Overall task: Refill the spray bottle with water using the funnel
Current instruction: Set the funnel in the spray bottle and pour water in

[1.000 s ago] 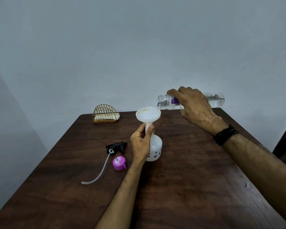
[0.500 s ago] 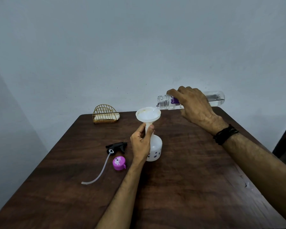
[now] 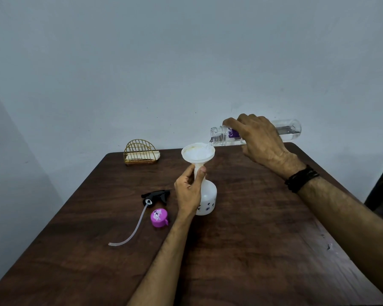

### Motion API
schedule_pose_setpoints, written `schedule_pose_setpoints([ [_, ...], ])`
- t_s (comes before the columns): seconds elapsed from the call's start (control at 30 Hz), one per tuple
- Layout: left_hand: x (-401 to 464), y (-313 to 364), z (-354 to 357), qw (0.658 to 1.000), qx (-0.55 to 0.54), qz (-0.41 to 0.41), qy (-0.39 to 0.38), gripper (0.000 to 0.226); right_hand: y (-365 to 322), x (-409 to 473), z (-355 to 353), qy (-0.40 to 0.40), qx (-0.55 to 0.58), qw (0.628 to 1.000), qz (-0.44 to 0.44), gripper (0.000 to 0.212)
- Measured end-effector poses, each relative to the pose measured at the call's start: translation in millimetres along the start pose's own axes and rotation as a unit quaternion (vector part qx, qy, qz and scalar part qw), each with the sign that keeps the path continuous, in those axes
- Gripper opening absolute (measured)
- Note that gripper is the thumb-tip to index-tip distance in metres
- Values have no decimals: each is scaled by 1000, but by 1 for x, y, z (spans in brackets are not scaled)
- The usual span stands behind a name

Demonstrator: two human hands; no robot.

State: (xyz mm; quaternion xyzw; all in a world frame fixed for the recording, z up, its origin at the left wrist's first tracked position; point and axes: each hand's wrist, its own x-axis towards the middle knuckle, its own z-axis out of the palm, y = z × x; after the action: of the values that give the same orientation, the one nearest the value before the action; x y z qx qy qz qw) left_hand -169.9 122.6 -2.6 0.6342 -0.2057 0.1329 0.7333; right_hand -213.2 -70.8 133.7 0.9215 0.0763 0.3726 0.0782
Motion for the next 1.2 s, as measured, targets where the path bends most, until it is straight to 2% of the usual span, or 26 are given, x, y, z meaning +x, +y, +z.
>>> schedule_pose_setpoints([
  [0.53, 0, -1, 1, 1000, 14, 0, 6, 17, 0, 1, 0, 6, -8, 1000, -6, 60],
  [0.77, 0, 0, 0, 1000, 6, 9, 5, 33, -2, 1, -2, 5, -13, 1000, -7, 62],
  [1.2, 0, -1, 0, 1000, 8, -3, 0, 13, -1, 3, -2, 7, -24, 1000, -12, 62],
])
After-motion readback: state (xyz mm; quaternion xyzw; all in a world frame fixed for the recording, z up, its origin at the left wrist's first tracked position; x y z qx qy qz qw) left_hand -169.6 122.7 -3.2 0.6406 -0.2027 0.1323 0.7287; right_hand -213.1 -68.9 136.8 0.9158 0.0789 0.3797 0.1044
